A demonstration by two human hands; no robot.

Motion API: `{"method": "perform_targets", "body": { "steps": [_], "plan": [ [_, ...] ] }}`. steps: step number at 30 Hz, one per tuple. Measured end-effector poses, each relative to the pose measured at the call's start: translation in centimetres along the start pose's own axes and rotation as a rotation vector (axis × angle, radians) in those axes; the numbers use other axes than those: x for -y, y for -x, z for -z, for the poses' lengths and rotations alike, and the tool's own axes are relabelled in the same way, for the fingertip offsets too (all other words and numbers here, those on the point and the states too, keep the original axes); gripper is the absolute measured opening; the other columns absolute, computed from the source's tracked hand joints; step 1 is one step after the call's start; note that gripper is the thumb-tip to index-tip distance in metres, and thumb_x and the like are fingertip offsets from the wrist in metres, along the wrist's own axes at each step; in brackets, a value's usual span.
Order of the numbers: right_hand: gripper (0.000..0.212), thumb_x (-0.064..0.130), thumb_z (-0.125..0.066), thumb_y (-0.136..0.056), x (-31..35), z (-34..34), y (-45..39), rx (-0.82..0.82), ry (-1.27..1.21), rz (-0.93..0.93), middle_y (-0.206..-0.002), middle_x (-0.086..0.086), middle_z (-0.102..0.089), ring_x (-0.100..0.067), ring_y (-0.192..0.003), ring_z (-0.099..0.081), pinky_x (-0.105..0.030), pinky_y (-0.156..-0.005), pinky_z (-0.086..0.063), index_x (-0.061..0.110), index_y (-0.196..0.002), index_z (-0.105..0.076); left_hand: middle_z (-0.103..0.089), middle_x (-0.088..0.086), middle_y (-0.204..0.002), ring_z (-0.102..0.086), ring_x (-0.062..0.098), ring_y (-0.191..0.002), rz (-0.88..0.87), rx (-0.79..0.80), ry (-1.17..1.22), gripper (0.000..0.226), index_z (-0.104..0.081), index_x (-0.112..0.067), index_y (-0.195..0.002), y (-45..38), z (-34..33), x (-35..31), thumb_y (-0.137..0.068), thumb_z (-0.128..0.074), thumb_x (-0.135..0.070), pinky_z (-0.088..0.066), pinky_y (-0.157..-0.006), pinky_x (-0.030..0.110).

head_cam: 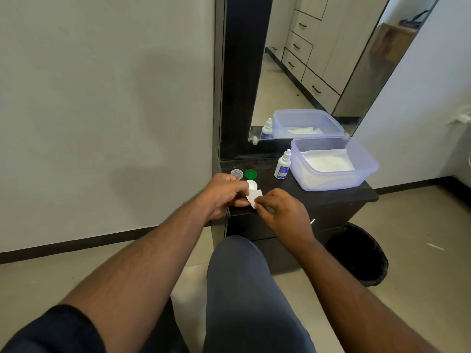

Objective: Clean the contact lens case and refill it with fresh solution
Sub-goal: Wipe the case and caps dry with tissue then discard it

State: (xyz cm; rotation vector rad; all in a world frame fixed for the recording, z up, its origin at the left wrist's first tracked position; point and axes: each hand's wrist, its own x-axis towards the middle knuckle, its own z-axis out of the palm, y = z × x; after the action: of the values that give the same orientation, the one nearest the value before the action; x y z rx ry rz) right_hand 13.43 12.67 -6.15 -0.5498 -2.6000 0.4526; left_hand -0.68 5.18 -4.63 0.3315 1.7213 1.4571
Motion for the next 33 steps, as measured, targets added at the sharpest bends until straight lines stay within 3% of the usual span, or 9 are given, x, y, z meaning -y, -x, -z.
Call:
{"method": "perform_targets", "body": {
  "steps": [5, 9, 12, 16, 20, 25, 28, 33],
  "plan": [
    [0.016, 0.027, -0.063, -0.088, 0.9, -0.1, -0.5, 0.003, 0.135, 0.040, -0.084, -0.001, -0.063, -0.014, -0.069, -0.057, -0.026, -0.053, -0.044, 0.016, -0.090, -0.075, -0.065, 0.019, -0.100, -0.067, 0.017, -0.060, 0.028, -0.026, 0.004, 0.009, -0.062, -0.002, -0.079, 0.0, 0.0, -0.1, -0.076, -0.062, 0.006, -0.051, -0.048, 0.020],
    [0.022, 0.030, -0.057, -0.091, 1.9, -0.4, -1.1, -0.003, 0.125, -0.101, -0.089, -0.001, -0.062, -0.011, -0.071, -0.052, -0.022, -0.053, -0.038, 0.017, -0.093, -0.074, -0.064, 0.020, -0.089, -0.055, 0.012, -0.044, 0.019, -0.051, 0.080, 0.019, -0.063, 0.002, -0.093, 0.3, -0.1, 0.0, -0.076, -0.059, 0.009, -0.049, -0.044, 0.017],
    [0.023, 0.030, -0.058, -0.090, 2.5, -0.7, -1.5, -0.012, 0.029, -0.261, -0.096, -0.003, -0.062, -0.010, -0.074, -0.048, -0.024, -0.060, -0.034, 0.016, -0.101, -0.072, -0.064, 0.021, -0.087, -0.053, 0.011, -0.040, -0.006, -0.061, 0.096, 0.014, -0.062, 0.001, -0.086, 0.3, -0.1, 0.2, -0.075, -0.059, 0.010, -0.047, -0.043, 0.018],
    [0.019, 0.028, -0.064, -0.084, 3.2, -1.6, -2.0, -0.108, -0.137, -0.449, -0.093, -0.001, -0.068, -0.010, -0.073, -0.053, -0.023, -0.063, -0.036, 0.015, -0.094, -0.072, -0.066, 0.015, -0.082, -0.062, 0.008, -0.045, -0.058, -0.077, 0.120, 0.008, -0.062, 0.004, -0.077, 0.4, 0.0, 0.6, -0.077, -0.059, 0.011, -0.047, -0.043, 0.016],
    [0.017, 0.031, -0.065, -0.083, 4.1, -2.2, -2.5, -0.168, -0.202, -0.538, -0.090, 0.001, -0.068, -0.011, -0.074, -0.057, -0.025, -0.063, -0.041, 0.016, -0.089, -0.072, -0.064, 0.014, -0.071, -0.063, 0.013, -0.058, -0.155, -0.100, 0.184, 0.026, -0.059, -0.005, -0.057, 0.3, 0.5, 1.7, -0.078, -0.062, 0.009, -0.052, -0.052, 0.022],
    [0.017, 0.031, -0.063, -0.086, 4.8, -2.5, -2.4, -0.226, -0.213, -0.548, -0.086, 0.005, -0.059, -0.007, -0.070, -0.049, -0.015, -0.053, -0.029, 0.016, -0.090, -0.070, -0.065, 0.018, -0.075, -0.060, 0.019, -0.066, -0.275, -0.178, 0.197, 0.008, -0.065, -0.002, -0.071, 0.9, 0.3, 3.4, -0.079, -0.069, -0.004, -0.054, -0.065, 0.034],
    [0.012, 0.025, -0.065, -0.084, 4.8, -2.7, -2.5, -0.265, -0.387, -0.621, -0.081, 0.006, -0.064, -0.007, -0.069, -0.055, -0.010, -0.052, -0.031, 0.016, -0.088, -0.072, -0.068, 0.020, -0.082, -0.064, 0.022, -0.071, -0.304, -0.173, 0.189, 0.010, -0.067, -0.002, -0.074, 0.9, 0.4, 3.8, -0.079, -0.072, -0.009, -0.056, -0.072, 0.044],
    [0.010, 0.010, -0.070, -0.076, 3.9, -2.8, -3.5, -0.288, -0.875, -0.878, -0.065, -0.005, -0.068, -0.015, -0.061, -0.060, -0.029, -0.059, -0.050, 0.011, -0.067, -0.072, -0.072, 0.014, -0.084, -0.069, 0.031, -0.083, -0.433, -0.153, 0.014, 0.007, -0.070, -0.001, -0.078, 1.3, 0.3, 3.7, -0.081, -0.070, -0.007, -0.059, -0.074, 0.042]
  ]
}}
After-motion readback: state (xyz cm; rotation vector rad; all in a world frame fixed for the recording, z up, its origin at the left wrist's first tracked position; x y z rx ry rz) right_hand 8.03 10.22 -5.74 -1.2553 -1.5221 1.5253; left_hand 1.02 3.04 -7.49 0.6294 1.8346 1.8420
